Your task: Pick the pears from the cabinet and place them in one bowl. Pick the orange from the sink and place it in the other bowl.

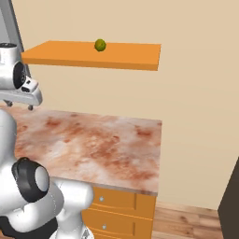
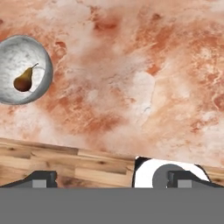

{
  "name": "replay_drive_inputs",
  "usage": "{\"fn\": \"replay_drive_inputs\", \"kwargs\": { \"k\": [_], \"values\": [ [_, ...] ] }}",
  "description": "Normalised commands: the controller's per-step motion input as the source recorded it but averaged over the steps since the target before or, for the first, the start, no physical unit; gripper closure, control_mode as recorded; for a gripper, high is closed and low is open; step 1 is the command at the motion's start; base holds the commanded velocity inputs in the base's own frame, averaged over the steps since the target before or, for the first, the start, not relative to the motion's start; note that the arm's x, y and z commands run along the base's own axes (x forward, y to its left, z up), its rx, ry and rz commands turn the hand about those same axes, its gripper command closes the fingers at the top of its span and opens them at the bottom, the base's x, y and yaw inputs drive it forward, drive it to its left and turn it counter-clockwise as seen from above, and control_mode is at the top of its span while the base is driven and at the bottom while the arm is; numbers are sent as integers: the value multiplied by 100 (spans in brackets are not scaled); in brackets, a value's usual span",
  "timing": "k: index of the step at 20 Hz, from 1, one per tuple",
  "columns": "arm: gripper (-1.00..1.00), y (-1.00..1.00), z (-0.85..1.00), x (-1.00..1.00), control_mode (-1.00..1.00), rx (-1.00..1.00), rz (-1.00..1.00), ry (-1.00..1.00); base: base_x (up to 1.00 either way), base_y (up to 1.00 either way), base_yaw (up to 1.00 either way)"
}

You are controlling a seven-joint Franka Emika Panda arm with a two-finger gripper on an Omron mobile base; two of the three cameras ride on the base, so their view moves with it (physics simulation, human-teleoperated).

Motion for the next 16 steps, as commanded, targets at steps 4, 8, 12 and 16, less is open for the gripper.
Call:
{"fn": "replay_drive_inputs", "kwargs": {
  "k": [4,8,12,16],
  "values": [
    [-100,-32,24,-2,-100,-4,3,-3,0,0,0],
    [-100,-27,23,0,-100,-15,0,-22,0,0,0],
    [-100,-28,25,0,-100,-19,0,-19,0,0,0],
    [-100,-29,27,0,-100,-14,0,-3,0,0,0]
  ]
}}
